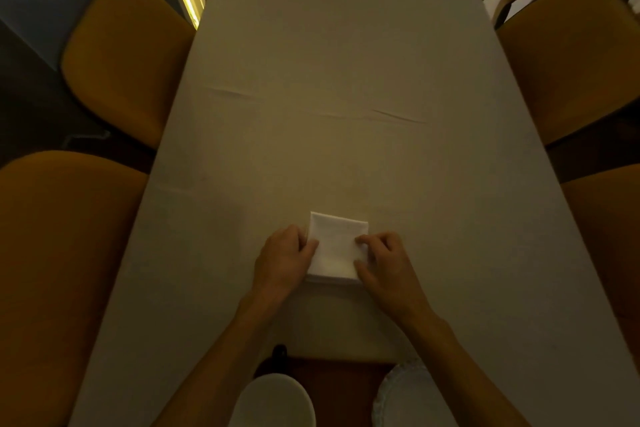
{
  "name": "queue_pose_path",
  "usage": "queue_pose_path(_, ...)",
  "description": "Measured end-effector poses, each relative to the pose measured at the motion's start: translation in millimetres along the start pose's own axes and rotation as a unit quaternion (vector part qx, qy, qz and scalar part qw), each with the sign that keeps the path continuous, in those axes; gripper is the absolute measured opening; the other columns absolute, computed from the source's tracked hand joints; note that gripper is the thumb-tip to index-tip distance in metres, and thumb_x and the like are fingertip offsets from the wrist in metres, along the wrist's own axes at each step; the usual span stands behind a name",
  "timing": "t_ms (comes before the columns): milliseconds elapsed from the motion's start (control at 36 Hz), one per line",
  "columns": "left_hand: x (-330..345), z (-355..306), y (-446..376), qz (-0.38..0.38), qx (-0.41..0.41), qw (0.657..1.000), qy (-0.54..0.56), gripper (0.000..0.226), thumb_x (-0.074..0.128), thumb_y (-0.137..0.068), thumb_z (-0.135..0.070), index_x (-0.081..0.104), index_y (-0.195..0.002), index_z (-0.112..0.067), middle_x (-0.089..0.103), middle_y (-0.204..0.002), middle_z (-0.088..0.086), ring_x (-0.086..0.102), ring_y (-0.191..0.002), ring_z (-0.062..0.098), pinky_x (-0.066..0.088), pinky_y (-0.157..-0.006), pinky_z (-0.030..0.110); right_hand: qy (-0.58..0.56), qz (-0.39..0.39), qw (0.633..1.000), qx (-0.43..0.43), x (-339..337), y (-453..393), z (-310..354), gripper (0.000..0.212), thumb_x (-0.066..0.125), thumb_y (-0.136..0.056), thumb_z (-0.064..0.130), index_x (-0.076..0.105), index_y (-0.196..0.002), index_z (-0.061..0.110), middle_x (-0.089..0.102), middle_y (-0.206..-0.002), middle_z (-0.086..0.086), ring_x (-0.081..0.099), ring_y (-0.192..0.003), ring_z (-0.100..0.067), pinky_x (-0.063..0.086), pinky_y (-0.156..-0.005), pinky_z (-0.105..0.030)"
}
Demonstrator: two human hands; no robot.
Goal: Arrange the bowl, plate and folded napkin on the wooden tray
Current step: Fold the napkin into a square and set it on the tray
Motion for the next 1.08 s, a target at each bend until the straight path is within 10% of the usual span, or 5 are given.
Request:
queue_pose_path(194,-9,-3,12,-0.051,-0.002,0.996,-0.071,0.028,0.058,-0.086,-0.042,0.049,-0.097,-0.018,0.05,-0.108,0.005,0.055,-0.094,0.027,0.05,-0.074,0.04,0.032,0.0,0.999,-0.006,-6,0,3,0.042,0.062,-0.087,0.025,0.053,-0.128,0.017,0.043,-0.121,0.001,0.047,-0.106,-0.014,0.047,-0.089,-0.026)
queue_pose_path(306,-16,-38,25,-0.153,0.185,0.96,-0.146,0.04,0.049,-0.09,-0.04,0.046,-0.128,-0.028,0.051,-0.133,0.0,0.048,-0.114,0.024,0.048,-0.088,0.04,0.119,-0.032,0.99,-0.073,-11,2,21,0.043,0.048,-0.091,0.031,0.048,-0.133,0.022,0.043,-0.142,-0.001,0.038,-0.126,-0.02,0.041,-0.103,-0.036)
queue_pose_path(583,33,-9,17,-0.024,0.211,0.944,-0.251,0.058,0.02,-0.095,-0.052,0.012,-0.149,-0.033,0.012,-0.158,-0.017,0.034,-0.136,0.035,0.024,-0.114,0.051,0.232,0.097,0.966,-0.052,39,2,4,0.06,0.007,-0.097,0.047,-0.008,-0.151,0.028,-0.017,-0.158,0.013,-0.01,-0.148,-0.022,0.001,-0.12,-0.052)
queue_pose_path(944,37,-3,12,0.028,0.188,0.949,-0.251,0.061,0.018,-0.094,-0.056,-0.01,-0.146,-0.041,-0.011,-0.156,-0.023,-0.004,-0.148,0.023,-0.009,-0.116,0.047,0.239,0.114,0.962,-0.062,38,-2,-5,0.064,0.004,-0.091,0.057,-0.013,-0.148,0.036,-0.023,-0.154,0.022,-0.023,-0.144,-0.011,-0.01,-0.116,-0.054)
queue_pose_path(1083,15,-15,8,0.016,0.194,0.97,-0.145,0.066,0.024,-0.085,-0.053,0.031,-0.144,-0.026,0.031,-0.154,0.002,0.029,-0.139,0.029,0.022,-0.115,0.047,0.139,0.082,0.984,-0.078,16,-9,-1,0.071,0.026,-0.085,0.061,0.026,-0.148,0.028,0.016,-0.16,0.004,0.019,-0.145,-0.019,0.017,-0.116,-0.052)
Point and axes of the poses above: each hand's wrist, its own y-axis away from the middle knuckle, its own x-axis out of the palm, z = x × y, the point moved 10 cm from there along -y, towards the middle knuckle
